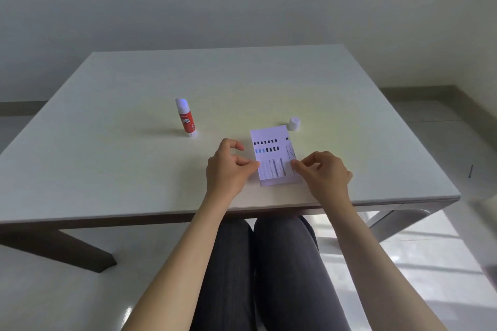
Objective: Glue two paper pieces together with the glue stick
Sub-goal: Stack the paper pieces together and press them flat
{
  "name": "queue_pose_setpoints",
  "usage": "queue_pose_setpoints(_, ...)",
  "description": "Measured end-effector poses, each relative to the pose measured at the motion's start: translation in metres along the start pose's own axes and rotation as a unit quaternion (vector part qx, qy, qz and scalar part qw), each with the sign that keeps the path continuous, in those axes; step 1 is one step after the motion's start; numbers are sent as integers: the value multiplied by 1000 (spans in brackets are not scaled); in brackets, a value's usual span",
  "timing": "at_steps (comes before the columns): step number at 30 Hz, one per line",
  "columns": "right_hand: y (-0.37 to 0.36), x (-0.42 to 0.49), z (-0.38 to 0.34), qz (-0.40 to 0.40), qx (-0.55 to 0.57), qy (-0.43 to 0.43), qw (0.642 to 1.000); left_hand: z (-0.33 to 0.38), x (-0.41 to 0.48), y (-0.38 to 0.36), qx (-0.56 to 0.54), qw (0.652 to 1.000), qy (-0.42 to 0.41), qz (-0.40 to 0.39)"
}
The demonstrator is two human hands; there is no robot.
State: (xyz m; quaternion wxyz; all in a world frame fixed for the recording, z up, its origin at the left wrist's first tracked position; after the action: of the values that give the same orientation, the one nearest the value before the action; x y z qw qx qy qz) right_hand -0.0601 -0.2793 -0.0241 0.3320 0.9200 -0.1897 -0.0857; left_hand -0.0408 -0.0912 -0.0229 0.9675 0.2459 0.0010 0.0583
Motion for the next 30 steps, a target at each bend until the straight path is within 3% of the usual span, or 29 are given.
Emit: queue_pose_setpoints(30,-10,-3,12,27,-77,59,995,-1,-1,-12,109,993,-53,1)
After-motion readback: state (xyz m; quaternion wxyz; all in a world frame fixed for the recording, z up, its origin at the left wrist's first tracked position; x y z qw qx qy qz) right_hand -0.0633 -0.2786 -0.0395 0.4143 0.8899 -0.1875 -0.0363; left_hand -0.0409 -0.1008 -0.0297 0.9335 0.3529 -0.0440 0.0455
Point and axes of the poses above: each hand's wrist, its own x-axis towards the middle knuckle, its own y-axis out of the back of the hand, z = x × y, the point moved 3 cm from there along x, towards the middle knuckle, and after that the axes turned 3 degrees about -y, right-handed, at the moved point
